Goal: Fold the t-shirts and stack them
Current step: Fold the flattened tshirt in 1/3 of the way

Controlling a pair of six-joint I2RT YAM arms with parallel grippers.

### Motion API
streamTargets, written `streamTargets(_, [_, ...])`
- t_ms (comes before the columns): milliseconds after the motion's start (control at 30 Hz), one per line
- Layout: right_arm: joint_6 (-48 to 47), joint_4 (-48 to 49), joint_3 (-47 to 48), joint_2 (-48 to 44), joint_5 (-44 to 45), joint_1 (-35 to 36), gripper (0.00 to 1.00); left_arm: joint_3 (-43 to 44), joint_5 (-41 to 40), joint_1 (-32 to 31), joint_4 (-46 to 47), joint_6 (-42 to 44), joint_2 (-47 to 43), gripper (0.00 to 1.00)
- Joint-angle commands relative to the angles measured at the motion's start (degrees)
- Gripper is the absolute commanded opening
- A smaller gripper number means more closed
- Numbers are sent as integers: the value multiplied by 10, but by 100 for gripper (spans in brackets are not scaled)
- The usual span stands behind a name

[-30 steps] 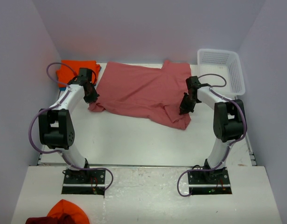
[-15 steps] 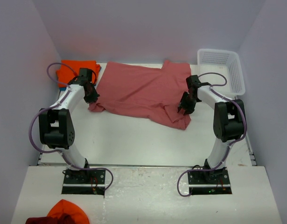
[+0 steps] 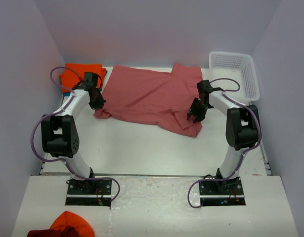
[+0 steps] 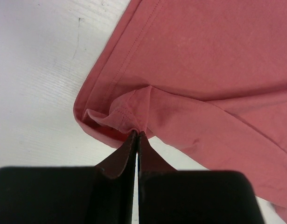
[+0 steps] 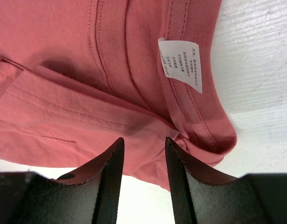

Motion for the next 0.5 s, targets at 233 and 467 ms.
streamTargets(233, [17, -14, -24, -2, -13, 7, 42, -12, 23, -2, 22, 3, -10, 0])
streamTargets(467, [10, -44, 16, 26, -20, 12, 41, -12, 29, -3, 23, 0, -12, 0])
